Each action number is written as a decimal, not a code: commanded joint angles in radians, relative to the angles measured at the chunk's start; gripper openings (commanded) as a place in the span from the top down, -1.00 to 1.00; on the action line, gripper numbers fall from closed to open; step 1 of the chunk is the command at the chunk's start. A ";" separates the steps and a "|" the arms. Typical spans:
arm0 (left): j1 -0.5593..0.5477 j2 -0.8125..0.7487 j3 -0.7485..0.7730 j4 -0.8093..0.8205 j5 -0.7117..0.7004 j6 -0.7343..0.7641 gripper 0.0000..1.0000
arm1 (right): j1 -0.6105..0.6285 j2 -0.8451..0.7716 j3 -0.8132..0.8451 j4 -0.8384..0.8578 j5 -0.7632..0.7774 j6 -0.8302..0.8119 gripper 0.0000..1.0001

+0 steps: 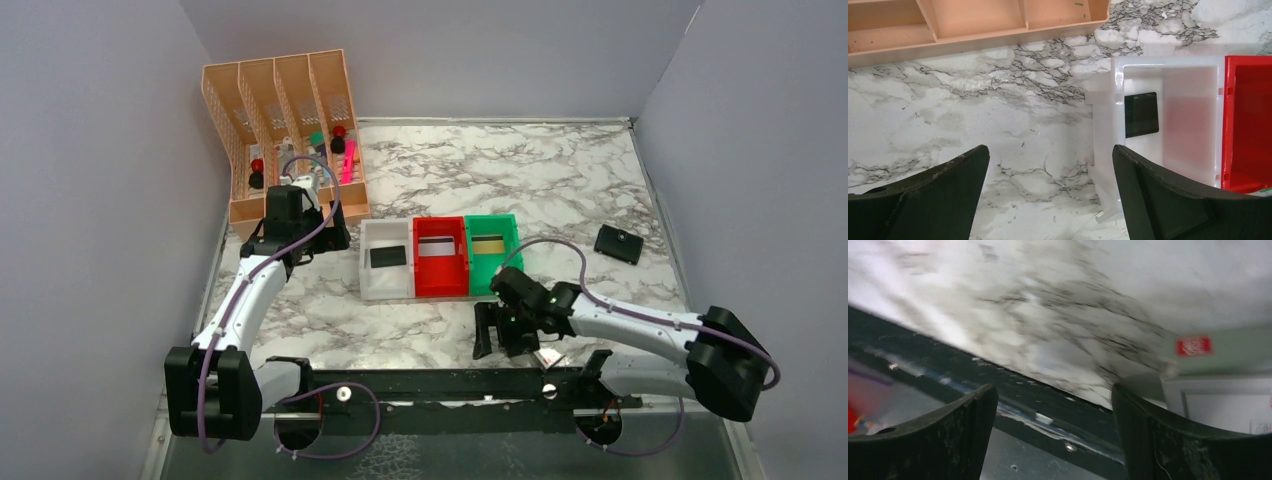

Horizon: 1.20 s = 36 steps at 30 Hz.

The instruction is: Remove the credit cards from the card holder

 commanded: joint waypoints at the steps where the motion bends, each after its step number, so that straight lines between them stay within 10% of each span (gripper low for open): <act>1: -0.003 -0.020 0.000 0.016 0.027 0.003 -0.94 | 0.031 0.084 0.055 -0.264 0.300 0.257 -0.83; 9: -0.002 -0.028 -0.005 0.023 0.042 0.001 -0.95 | -0.007 0.067 0.069 -0.315 0.591 0.441 -0.97; 20: -0.003 -0.034 -0.005 0.023 0.049 0.000 -0.95 | -0.260 -0.039 0.060 -0.292 0.605 0.296 -0.98; 28: -0.004 -0.054 -0.018 0.032 0.081 -0.013 -0.95 | -0.263 -0.073 0.084 0.126 0.089 -0.098 -0.70; 36: -0.005 -0.071 -0.017 0.032 0.050 -0.010 -0.95 | 0.070 0.051 0.135 0.158 0.288 0.048 -0.58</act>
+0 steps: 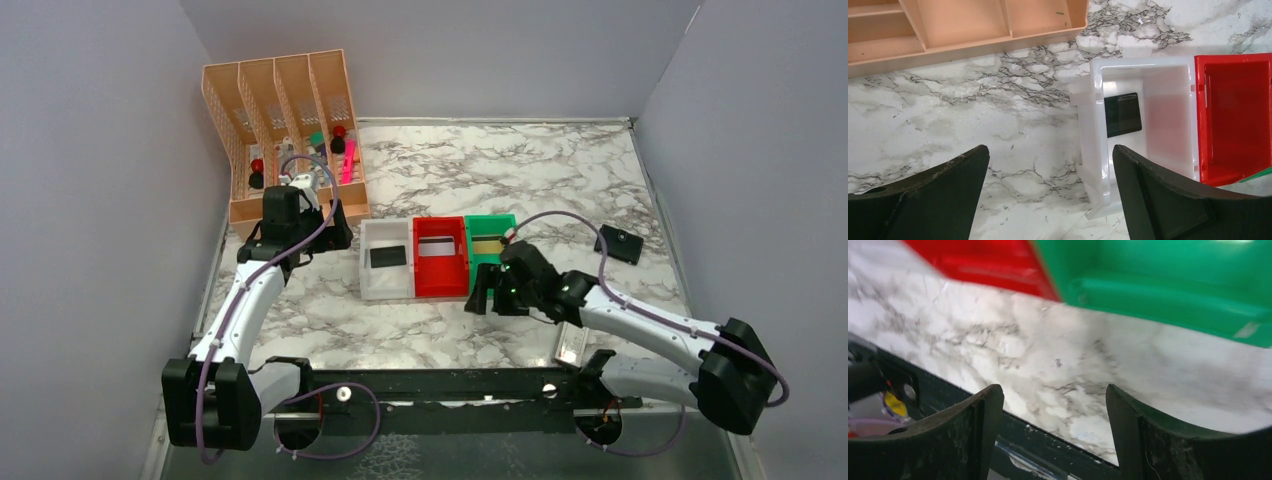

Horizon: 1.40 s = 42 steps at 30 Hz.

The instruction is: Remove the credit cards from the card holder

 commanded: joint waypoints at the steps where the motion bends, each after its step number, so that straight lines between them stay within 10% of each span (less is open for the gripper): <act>1: -0.006 -0.027 -0.014 0.026 0.002 -0.005 -0.95 | 0.250 0.121 0.093 0.016 0.196 0.093 -0.58; 15: -0.005 -0.049 -0.018 0.025 -0.052 -0.007 -0.95 | 0.365 0.628 0.452 -0.030 0.624 0.166 -0.56; 25: -0.005 -0.051 -0.020 0.026 -0.054 -0.007 -0.95 | 0.278 0.725 0.543 -0.011 0.589 0.086 -0.59; 37: -0.004 -0.041 -0.020 0.026 -0.045 -0.005 -0.95 | 0.261 0.442 0.428 -0.012 0.608 -0.036 -0.69; 42: -0.005 -0.042 -0.020 0.025 -0.044 -0.005 -0.95 | 0.059 0.257 0.374 -0.099 0.700 -0.105 -0.74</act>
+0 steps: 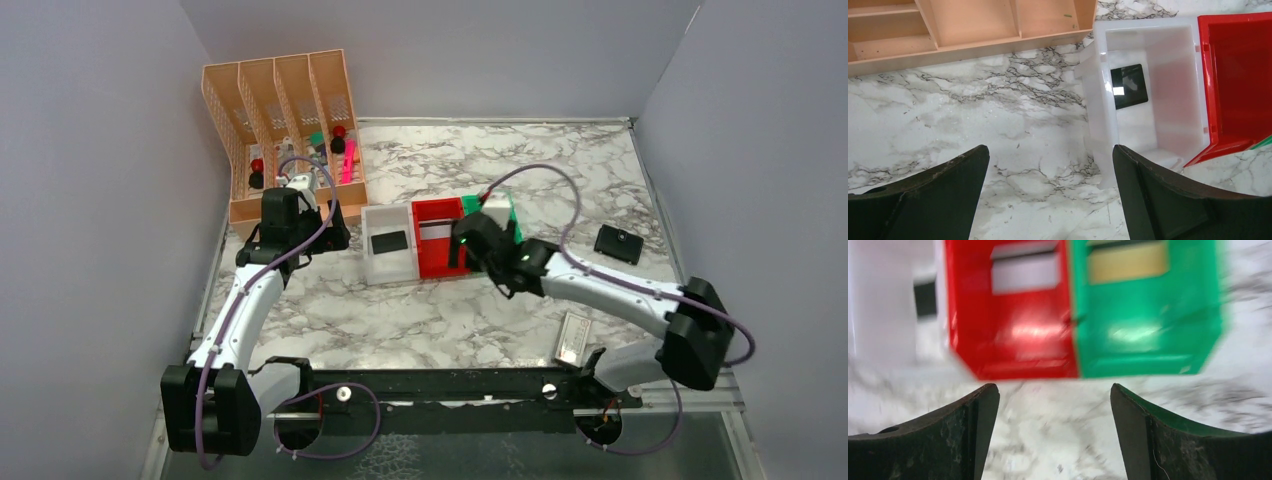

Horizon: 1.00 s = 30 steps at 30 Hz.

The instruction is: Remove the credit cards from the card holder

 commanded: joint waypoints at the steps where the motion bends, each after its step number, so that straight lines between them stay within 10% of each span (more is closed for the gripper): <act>1: -0.005 -0.015 -0.008 0.025 -0.013 -0.002 -0.95 | -0.235 -0.138 -0.031 -0.083 0.129 -0.087 -0.76; 12: -0.005 -0.018 -0.007 0.025 -0.010 -0.001 -0.95 | -0.990 -0.102 0.014 -0.046 -0.105 -0.142 -0.99; 30: -0.004 -0.010 -0.006 0.023 0.005 0.010 -0.95 | -1.207 0.328 0.190 -0.094 -0.074 -0.069 -0.99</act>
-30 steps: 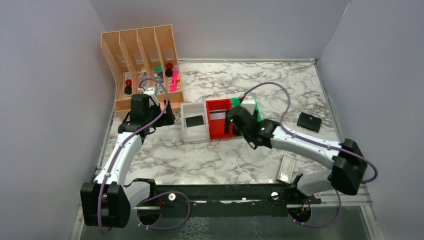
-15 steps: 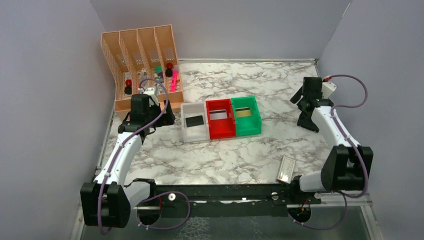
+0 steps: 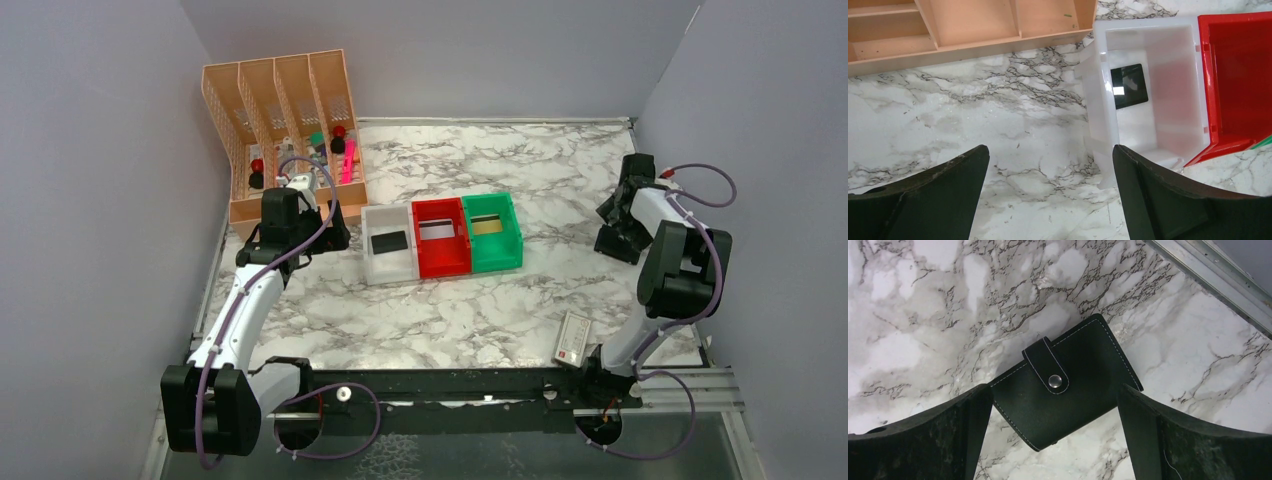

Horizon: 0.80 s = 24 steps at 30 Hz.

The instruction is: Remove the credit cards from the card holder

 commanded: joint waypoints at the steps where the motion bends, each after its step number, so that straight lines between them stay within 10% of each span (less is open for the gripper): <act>1: -0.004 -0.012 -0.005 0.024 0.006 0.009 -0.95 | -0.006 0.059 0.039 -0.013 -0.015 0.014 -0.99; 24: -0.004 -0.008 -0.004 0.020 0.012 0.010 -0.95 | 0.165 -0.156 -0.260 0.153 -0.433 -0.156 -0.56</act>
